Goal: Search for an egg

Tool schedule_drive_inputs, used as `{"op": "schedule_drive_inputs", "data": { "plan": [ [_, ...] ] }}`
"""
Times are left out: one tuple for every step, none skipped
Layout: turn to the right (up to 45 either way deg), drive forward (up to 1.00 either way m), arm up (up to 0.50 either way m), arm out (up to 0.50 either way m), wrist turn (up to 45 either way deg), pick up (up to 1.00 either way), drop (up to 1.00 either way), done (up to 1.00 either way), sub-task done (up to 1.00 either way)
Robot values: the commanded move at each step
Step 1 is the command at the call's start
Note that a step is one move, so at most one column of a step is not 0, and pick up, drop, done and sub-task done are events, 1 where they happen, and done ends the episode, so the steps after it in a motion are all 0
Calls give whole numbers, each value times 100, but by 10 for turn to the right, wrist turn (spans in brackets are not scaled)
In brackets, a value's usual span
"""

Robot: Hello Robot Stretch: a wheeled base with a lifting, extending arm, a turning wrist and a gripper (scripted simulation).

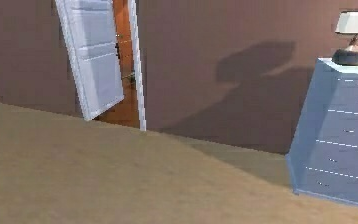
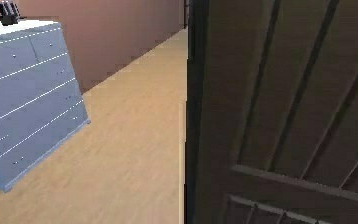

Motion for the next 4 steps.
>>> {"op": "schedule_drive_inputs", "data": {
  "plan": [
    [0, 45, 0, 0, 0, 0, 0, 0, 0],
    [-300, 0, 0, 0, 0, 0, 0, 0, 0],
    [0, 100, 0, 0, 0, 0, 0, 0, 0],
    [-30, 0, 0, 0, 0, 0, 0, 0, 0]
  ]
}}
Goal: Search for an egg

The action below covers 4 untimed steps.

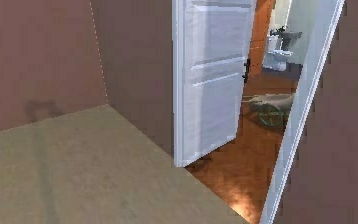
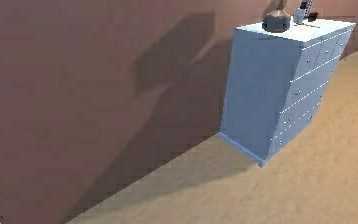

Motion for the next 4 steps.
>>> {"op": "schedule_drive_inputs", "data": {
  "plan": [
    [-150, 0, 0, 0, 0, 0, 0, 0, 0],
    [0, 80, 0, 0, 0, 0, 0, 0, 0],
    [450, 0, 0, 0, 0, 0, 0, 0, 0],
    [120, 0, 0, 0, 0, 0, 0, 0, 0]
  ]
}}
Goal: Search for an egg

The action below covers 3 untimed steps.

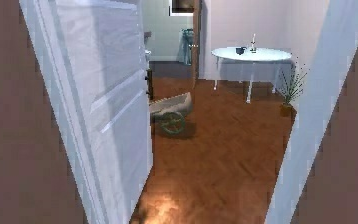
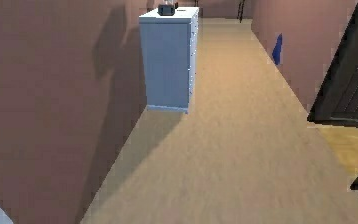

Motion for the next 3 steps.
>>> {"op": "schedule_drive_inputs", "data": {
  "plan": [
    [0, 20, 0, 0, 0, 0, 0, 0, 0],
    [90, 0, 0, 0, 0, 0, 0, 0, 0],
    [0, 70, 0, 0, 0, 0, 0, 0, 0]
  ]
}}
